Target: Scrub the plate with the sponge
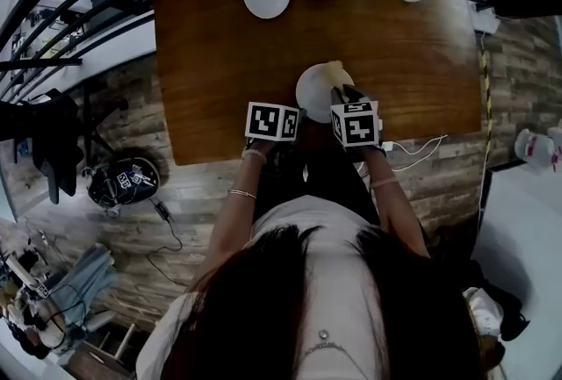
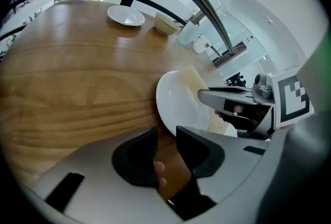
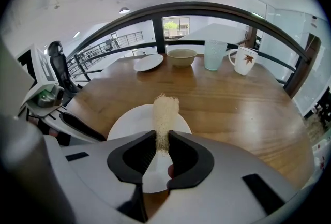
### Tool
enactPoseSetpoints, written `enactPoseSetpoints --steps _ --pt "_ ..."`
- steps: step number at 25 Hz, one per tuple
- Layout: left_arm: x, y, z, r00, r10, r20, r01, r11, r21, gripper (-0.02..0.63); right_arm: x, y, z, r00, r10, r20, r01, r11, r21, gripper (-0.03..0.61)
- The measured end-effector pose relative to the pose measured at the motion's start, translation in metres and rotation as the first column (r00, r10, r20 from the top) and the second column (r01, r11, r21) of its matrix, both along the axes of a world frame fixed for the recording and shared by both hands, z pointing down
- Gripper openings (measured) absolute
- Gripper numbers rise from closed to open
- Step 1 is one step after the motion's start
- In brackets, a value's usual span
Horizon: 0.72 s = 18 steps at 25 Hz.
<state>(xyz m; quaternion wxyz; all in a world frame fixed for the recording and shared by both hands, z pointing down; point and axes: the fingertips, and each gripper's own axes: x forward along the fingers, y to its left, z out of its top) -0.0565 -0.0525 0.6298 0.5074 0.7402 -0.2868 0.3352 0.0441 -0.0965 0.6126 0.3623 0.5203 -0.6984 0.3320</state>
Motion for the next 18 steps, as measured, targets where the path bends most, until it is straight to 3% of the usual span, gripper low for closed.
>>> enactPoseSetpoints --steps 18 --pt "-0.004 -0.004 0.005 0.999 -0.036 0.005 0.036 0.999 -0.033 0.101 -0.063 0.009 0.005 0.973 -0.219 0.070 0.220 0.975 -0.010 0.089"
